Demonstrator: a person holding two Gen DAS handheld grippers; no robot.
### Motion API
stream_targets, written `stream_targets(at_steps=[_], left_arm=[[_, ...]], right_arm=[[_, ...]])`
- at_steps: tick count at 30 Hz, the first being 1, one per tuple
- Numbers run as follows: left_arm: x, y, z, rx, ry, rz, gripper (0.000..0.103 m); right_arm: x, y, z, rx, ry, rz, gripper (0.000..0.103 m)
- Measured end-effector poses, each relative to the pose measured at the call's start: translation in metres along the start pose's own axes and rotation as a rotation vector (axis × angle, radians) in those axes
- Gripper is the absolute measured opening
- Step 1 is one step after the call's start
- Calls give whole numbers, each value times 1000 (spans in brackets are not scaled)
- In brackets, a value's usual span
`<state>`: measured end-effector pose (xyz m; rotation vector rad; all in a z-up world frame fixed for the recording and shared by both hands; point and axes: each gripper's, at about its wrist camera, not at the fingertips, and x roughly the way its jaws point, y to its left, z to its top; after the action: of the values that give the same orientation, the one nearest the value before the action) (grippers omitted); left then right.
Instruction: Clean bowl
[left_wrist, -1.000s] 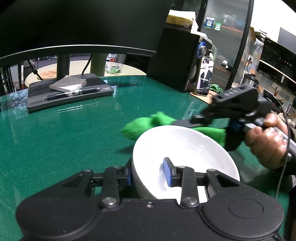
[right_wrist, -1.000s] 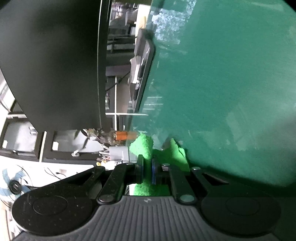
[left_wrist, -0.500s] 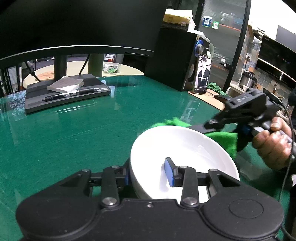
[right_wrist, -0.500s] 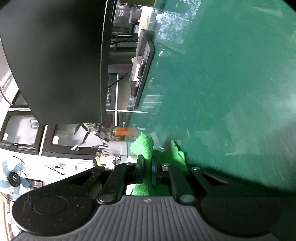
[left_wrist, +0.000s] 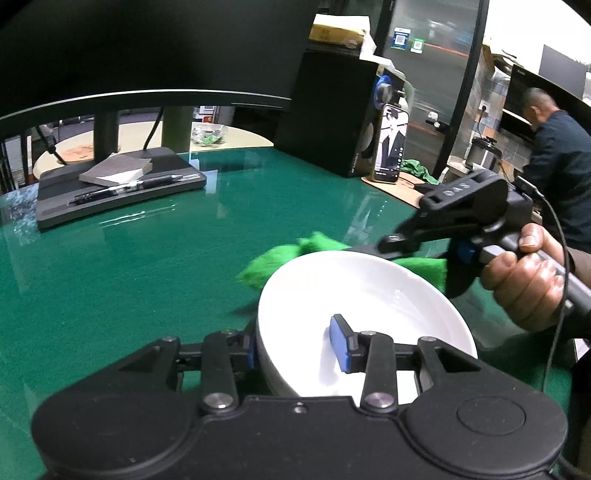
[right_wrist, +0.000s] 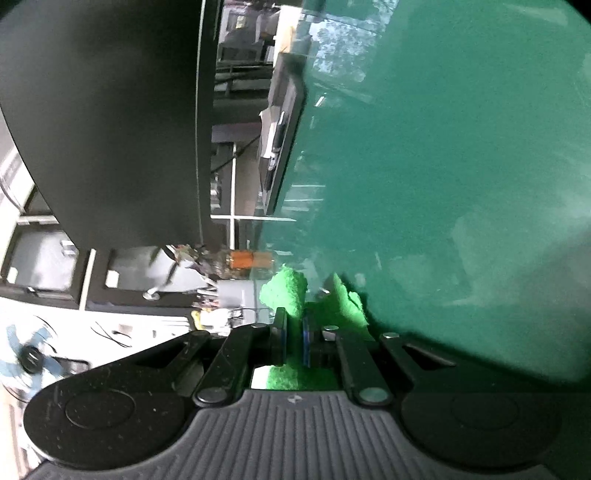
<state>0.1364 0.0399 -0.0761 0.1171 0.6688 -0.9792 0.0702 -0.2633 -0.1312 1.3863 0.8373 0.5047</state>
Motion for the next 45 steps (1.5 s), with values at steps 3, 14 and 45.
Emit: stream_targets(at_steps=[3,14,45], left_arm=[[0,0,0,1,0,0,37],[0,-1,-1,-1,0,-14,44],[-32,-28,-16,-73,-13,203,22]], right_arm=[[2,-4,0,27,4,11,8],[40,6,12,19,57,18,9],[32,7,10,-28,118,30,10]])
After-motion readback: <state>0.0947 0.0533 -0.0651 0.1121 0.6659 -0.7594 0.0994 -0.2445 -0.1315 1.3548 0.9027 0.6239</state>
